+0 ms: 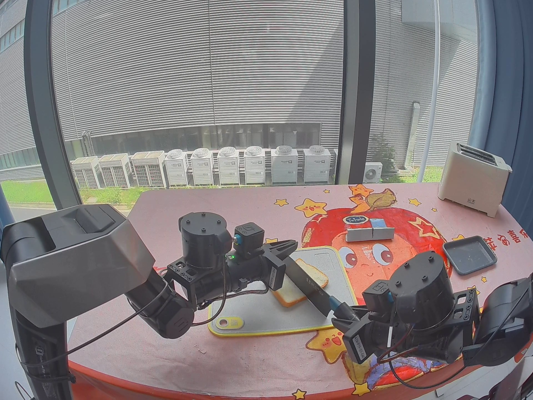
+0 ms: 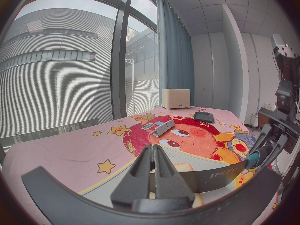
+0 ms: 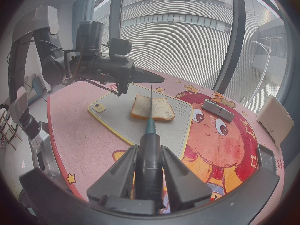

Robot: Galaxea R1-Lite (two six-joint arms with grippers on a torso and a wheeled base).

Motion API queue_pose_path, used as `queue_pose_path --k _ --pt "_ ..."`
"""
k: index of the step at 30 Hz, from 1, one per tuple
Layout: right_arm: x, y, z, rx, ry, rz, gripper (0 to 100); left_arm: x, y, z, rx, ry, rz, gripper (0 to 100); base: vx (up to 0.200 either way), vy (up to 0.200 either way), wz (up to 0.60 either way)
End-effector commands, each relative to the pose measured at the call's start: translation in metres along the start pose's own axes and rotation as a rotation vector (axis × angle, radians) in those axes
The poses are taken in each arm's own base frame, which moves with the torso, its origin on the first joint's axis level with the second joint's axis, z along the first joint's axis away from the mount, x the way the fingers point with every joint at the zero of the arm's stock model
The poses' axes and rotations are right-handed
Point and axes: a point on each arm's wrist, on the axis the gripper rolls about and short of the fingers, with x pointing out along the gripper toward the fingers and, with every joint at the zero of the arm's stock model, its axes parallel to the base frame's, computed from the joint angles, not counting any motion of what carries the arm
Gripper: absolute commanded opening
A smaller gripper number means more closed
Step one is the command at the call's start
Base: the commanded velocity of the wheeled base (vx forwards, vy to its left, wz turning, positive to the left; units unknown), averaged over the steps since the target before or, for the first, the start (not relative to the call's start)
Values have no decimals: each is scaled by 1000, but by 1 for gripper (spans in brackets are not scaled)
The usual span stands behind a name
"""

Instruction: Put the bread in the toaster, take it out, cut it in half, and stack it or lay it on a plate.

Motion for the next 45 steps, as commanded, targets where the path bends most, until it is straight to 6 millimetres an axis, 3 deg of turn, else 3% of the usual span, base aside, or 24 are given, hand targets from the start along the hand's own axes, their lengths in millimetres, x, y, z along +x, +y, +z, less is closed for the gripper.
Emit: queue_pose_path --k 1,14,21,35,45 --pt "2 1 0 5 5 0 0 -2 1 8 8 -33 7 0 0 0 0" --pt "-10 -2 5 14 -32 4 0 -4 -5 -6 -3 17 -6 0 0 0 0" --pt "-15 -3 7 19 -46 6 0 -10 -11 -27 -18 86 -18 0 0 0 0" --pt "-3 0 1 7 -1 0 0 -6 -6 -27 -18 71 -8 0 0 0 0" --pt "-2 -1 3 13 -8 1 0 -2 -4 -15 -6 22 -6 0 0 0 0"
